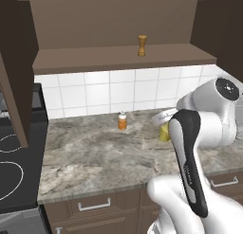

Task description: There are various items on the counter. Only move the condiments/shakers into the cabinet.

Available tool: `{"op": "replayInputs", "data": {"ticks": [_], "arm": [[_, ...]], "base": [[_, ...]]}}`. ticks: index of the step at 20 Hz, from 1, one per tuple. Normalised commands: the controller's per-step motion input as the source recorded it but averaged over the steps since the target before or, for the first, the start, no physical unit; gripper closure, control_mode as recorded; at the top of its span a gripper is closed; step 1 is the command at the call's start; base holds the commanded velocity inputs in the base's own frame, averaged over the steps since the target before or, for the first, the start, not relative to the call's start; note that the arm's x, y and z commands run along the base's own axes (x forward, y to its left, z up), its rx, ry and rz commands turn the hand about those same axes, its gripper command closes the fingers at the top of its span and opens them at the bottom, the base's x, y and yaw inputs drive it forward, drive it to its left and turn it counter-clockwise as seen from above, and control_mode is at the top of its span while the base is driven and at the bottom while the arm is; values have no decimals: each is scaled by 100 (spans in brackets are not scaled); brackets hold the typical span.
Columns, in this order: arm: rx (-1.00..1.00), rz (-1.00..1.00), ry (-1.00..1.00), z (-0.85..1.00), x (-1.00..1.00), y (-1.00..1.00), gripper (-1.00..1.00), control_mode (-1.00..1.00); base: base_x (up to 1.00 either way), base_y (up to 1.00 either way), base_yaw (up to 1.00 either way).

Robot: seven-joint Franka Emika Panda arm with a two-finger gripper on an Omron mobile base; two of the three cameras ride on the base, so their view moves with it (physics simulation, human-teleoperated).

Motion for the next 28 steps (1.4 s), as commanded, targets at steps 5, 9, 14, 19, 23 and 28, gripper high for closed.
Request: {"op": "replayInputs", "data": {"ticks": [5,9,14,19,23,28], "arm": [[-1,0,-5,100,-15,79,100,-100],[-6,-17,-12,100,-1,52,100,-100],[0,-3,-4,59,-1,23,100,-100],[3,-1,-4,8,0,-5,100,-100],[18,-6,-12,21,0,-9,100,-100],[3,0,-13,1,-2,-4,100,-100]], "base": [[0,0,0],[0,0,0],[0,0,0],[0,0,0],[0,0,0],[0,0,0]]}}
